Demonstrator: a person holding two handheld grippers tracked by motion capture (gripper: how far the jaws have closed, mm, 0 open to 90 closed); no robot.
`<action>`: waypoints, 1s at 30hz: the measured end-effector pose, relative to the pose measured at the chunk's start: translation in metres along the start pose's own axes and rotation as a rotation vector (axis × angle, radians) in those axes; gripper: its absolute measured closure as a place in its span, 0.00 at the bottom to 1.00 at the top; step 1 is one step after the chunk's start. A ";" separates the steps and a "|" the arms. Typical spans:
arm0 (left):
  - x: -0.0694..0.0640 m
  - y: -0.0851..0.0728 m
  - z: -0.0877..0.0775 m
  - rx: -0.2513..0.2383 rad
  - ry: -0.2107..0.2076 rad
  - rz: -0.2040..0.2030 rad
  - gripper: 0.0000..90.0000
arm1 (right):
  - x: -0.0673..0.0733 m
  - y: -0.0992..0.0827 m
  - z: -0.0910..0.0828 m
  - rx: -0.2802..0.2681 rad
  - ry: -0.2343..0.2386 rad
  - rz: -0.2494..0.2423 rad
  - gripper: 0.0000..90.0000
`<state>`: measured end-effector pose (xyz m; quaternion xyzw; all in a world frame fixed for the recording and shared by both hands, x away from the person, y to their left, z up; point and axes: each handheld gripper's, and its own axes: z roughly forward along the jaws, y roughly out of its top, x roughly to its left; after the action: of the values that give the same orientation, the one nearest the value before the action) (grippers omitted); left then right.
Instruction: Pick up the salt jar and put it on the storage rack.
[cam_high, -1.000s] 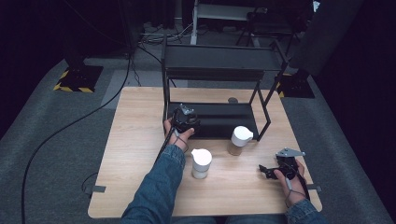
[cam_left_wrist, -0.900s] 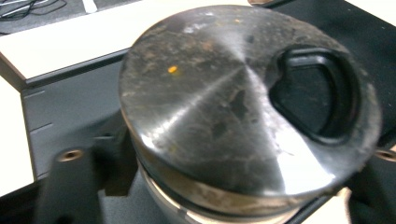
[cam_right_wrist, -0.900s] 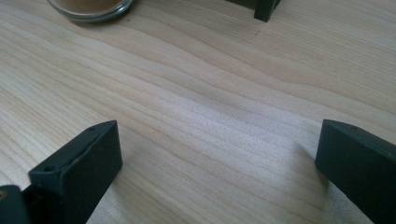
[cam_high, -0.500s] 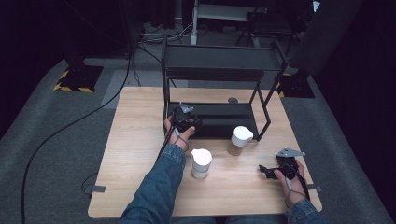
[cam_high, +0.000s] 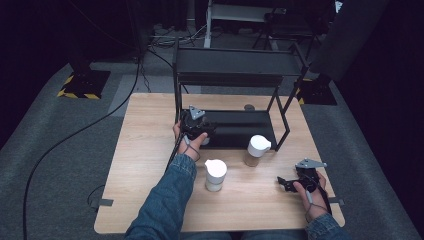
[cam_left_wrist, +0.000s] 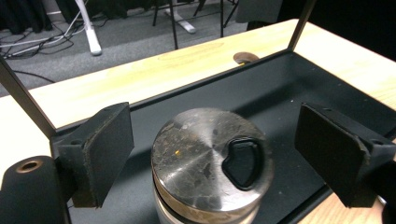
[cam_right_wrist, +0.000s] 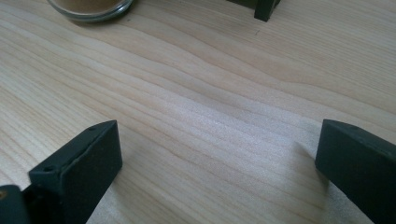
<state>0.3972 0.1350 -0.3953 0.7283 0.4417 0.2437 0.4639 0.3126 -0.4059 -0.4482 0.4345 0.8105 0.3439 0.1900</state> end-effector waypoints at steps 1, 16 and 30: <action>-0.001 0.000 -0.002 -0.006 -0.002 0.003 0.13 | 0.000 0.000 0.000 0.000 0.000 0.000 0.00; -0.010 0.007 -0.050 -0.073 -0.017 0.026 0.13 | -0.001 0.001 0.000 0.003 0.001 -0.005 0.00; -0.009 0.002 -0.098 -0.100 -0.005 0.049 0.13 | -0.002 0.001 0.001 0.003 0.004 -0.007 0.00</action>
<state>0.3189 0.1715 -0.3489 0.7155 0.4097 0.2749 0.4947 0.3145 -0.4064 -0.4478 0.4313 0.8129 0.3428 0.1886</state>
